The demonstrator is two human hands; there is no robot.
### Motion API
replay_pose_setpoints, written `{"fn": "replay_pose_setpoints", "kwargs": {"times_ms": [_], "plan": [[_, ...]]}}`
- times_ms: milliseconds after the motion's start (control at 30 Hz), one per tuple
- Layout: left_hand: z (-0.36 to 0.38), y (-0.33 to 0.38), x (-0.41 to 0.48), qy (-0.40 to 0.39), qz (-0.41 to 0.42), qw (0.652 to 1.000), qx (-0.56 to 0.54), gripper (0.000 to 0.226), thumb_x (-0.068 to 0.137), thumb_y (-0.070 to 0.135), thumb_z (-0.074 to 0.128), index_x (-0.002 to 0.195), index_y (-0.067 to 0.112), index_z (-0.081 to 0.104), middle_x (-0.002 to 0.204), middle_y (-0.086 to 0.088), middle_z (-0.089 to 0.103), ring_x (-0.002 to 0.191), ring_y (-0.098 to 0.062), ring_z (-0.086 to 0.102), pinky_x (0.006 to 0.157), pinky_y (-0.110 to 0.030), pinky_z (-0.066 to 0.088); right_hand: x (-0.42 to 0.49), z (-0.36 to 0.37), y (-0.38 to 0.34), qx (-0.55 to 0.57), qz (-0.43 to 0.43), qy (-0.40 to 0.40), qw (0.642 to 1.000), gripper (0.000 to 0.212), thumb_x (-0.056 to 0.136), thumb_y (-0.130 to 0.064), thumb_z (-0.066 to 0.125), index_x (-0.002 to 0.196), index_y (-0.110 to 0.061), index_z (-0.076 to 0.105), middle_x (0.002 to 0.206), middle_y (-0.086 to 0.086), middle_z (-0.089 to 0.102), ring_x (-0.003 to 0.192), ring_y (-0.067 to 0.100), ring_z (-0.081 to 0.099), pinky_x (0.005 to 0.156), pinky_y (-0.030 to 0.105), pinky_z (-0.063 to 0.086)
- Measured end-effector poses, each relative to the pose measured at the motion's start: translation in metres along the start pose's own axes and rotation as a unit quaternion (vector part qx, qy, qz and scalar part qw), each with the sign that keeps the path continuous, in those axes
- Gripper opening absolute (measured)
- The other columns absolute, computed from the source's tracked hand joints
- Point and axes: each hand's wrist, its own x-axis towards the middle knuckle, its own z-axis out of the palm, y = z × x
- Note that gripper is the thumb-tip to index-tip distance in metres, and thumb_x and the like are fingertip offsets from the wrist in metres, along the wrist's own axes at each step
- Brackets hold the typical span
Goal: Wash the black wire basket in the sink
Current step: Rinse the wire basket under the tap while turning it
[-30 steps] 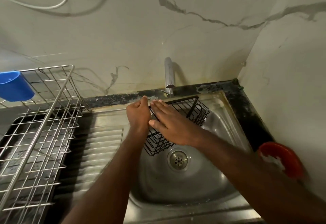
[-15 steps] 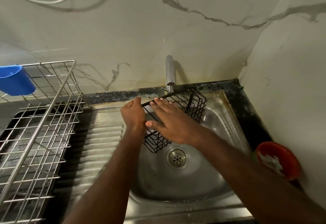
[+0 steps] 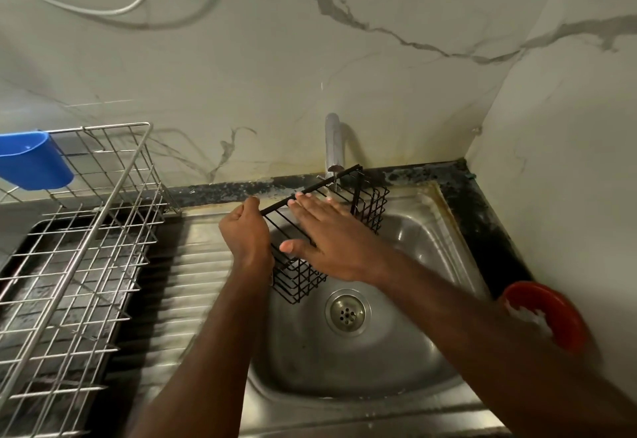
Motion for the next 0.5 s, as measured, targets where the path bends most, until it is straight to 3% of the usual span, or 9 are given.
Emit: {"fn": "replay_pose_setpoints", "kwargs": {"times_ms": [67, 233, 367, 500], "plan": [[-0.004, -0.003, 0.002, 0.001, -0.006, 1.000, -0.002, 0.036, 0.082, 0.014, 0.059, 0.053, 0.015, 0.036, 0.055, -0.003, 0.023, 0.056, -0.024, 0.022, 0.048, -0.041, 0.022, 0.001, -0.001, 0.009, -0.004, -0.021, 0.010, 1.000, 0.087, 0.086, -0.073, 0.005, 0.156, -0.022, 0.010, 0.163, 0.000, 0.006, 0.150, 0.012, 0.003, 0.122, 0.038, -0.002], [-0.014, -0.010, 0.006, 0.002, -0.010, 1.000, -0.011, 0.038, 0.083, 0.014, 0.060, 0.055, 0.019, 0.034, 0.060, -0.004, 0.023, 0.059, -0.026, 0.021, 0.053, -0.045, 0.018, -0.003, 0.010, 0.051, -0.028, -0.025, 0.024, 0.999, 0.076, 0.090, -0.070, 0.004, 0.155, -0.031, 0.010, 0.163, -0.004, 0.012, 0.150, 0.011, 0.004, 0.122, 0.042, 0.001], [-0.018, -0.015, 0.006, 0.006, -0.020, 1.000, -0.023, 0.042, 0.086, 0.014, 0.062, 0.055, 0.020, 0.034, 0.058, -0.002, 0.022, 0.056, -0.023, 0.020, 0.051, -0.035, 0.022, -0.005, 0.013, 0.081, 0.026, 0.033, 0.039, 0.998, 0.082, 0.089, -0.074, 0.006, 0.155, -0.026, 0.017, 0.162, -0.001, 0.015, 0.150, 0.012, 0.006, 0.122, 0.042, 0.006], [-0.021, -0.017, 0.006, 0.006, -0.038, 0.999, -0.038, 0.036, 0.084, 0.017, 0.062, 0.057, 0.020, 0.039, 0.059, -0.001, 0.022, 0.054, -0.020, 0.021, 0.052, -0.033, 0.023, 0.000, 0.009, 0.095, 0.127, 0.149, 0.101, 0.975, 0.065, 0.099, -0.057, 0.030, 0.151, -0.018, 0.029, 0.160, 0.006, 0.023, 0.149, 0.019, 0.016, 0.120, 0.047, 0.016]]}}
